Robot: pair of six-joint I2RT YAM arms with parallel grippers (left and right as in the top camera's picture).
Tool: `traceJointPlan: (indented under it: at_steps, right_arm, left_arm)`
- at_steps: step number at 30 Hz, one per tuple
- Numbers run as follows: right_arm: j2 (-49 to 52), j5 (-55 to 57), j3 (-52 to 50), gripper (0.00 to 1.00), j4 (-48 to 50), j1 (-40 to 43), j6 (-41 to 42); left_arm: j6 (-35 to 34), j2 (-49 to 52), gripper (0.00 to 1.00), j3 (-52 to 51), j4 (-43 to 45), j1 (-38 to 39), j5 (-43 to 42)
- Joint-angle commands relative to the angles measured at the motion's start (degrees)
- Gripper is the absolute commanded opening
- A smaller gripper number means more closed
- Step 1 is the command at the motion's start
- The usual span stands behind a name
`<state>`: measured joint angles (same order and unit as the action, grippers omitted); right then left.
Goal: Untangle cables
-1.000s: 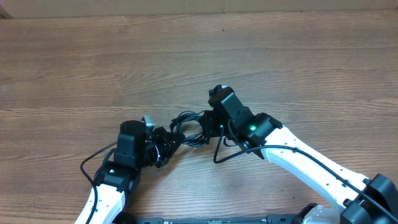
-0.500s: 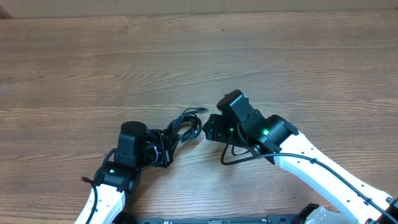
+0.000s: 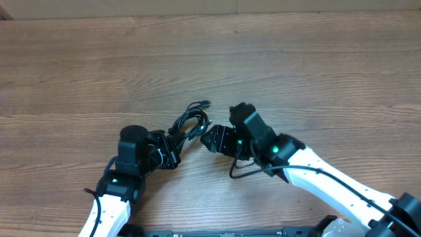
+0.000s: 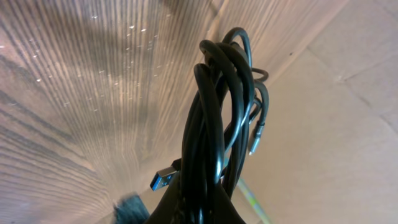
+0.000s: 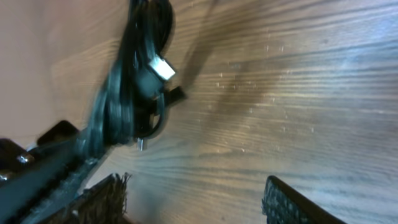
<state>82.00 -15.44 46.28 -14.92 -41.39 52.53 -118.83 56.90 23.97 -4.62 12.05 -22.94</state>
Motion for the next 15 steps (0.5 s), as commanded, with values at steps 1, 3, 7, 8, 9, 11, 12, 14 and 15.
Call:
traceJointPlan:
  at_steps: [1, 3, 7, 8, 9, 11, 12, 14, 15]
  right_arm:
    - [0.0, -3.3, -6.0, 0.66, 9.4, -0.2, -2.1]
    - [0.1, -3.5, -9.3, 0.64, 17.9, -0.2, -5.6]
    - [0.7, -3.5, -12.9, 0.58, 27.5, -0.2, -7.2]
    - [1.2, -3.5, -13.0, 0.57, 28.5, -0.2, -7.2]
    - [1.8, -3.6, -13.0, 0.56, 29.2, -0.2, -7.2]
    - [3.1, -4.0, -13.0, 0.56, 30.9, -0.4, -7.2]
    - [3.7, -4.0, -13.0, 0.56, 31.9, -0.9, -7.2]
    - [5.4, -3.9, -13.0, 0.56, 34.8, -3.2, -7.2]
    - [5.9, -3.8, -13.0, 0.56, 35.8, -3.9, -7.2]
  left_arm:
    - [-0.7, -0.7, 0.04, 0.6, 0.7, -2.2, -4.1]
    - [-0.7, -0.7, 0.04, 0.6, 0.8, -3.5, -6.0]
    - [-0.7, -0.7, 0.04, 0.6, 0.8, -3.9, -7.8]
    - [-0.7, -0.7, 0.04, 0.6, 0.8, -3.9, -8.2]
    - [-0.7, -0.7, 0.04, 0.6, 0.8, -3.9, -8.4]
    - [-0.7, -0.7, 0.05, 0.6, 0.8, -3.8, -8.5]
    - [-0.7, -0.7, 0.05, 0.6, 0.8, -3.8, -8.5]
    - [-0.7, -0.7, 0.05, 0.6, 0.8, -3.8, -8.5]
    - [-0.7, -0.7, 0.04, 0.6, 0.8, -3.8, -8.5]
